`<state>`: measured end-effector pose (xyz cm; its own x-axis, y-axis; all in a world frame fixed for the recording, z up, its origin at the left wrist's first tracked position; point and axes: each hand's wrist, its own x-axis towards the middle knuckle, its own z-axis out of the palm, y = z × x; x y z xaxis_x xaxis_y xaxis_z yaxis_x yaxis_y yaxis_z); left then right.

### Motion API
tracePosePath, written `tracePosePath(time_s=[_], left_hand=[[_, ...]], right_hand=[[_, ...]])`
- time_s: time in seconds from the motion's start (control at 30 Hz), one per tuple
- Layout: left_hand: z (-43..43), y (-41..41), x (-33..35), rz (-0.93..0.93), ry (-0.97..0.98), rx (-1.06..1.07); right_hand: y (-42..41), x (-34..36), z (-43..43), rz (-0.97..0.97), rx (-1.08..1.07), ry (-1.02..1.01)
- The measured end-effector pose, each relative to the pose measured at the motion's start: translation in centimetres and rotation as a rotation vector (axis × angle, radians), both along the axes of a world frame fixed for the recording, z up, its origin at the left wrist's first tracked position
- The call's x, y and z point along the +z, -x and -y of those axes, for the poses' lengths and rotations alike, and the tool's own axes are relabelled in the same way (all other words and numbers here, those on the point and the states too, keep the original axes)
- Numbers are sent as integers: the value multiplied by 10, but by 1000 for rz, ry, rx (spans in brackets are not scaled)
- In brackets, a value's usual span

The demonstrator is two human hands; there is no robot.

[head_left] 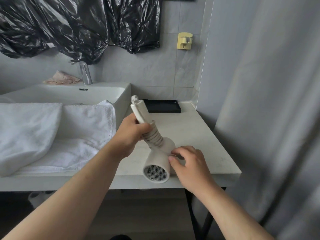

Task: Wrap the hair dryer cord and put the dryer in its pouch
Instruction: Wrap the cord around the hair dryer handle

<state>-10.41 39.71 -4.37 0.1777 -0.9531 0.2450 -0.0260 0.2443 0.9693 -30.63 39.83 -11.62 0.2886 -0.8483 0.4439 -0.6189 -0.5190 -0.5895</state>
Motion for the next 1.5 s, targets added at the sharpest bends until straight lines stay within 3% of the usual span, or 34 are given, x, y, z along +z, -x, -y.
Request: tracePosePath(time_s=[0.1,0.17,0.3,0.57,0.7,0.83,1.0,1.23,1.5], left_hand=[[4,-8,-14,-259,-34,-15],[4,-12,-23,-338,-36,-7],[8,-14,-40,-342,-25,19],[16,-23,-67,-709,-104,-38],[19,-24,-74,-799,-71,-58],[18,-27,-75,-824,-26,-85],[20,-33,-78,-859,57,-149],[17,-16,-70,-653,-132,-170],[18,-18,-67,-758,-185,-112]], right_hand=[[-8,4,5,-63,-37,77],[-11,10,10,-47,9,14],[-15,15,21,131,76,-150],[-15,8,34,546,95,-552],[-18,4,39,636,111,-637],[-22,3,42,654,123,-732],[-25,13,43,786,298,-912],[-23,5,56,1200,197,-933],[-25,8,52,1176,207,-900]])
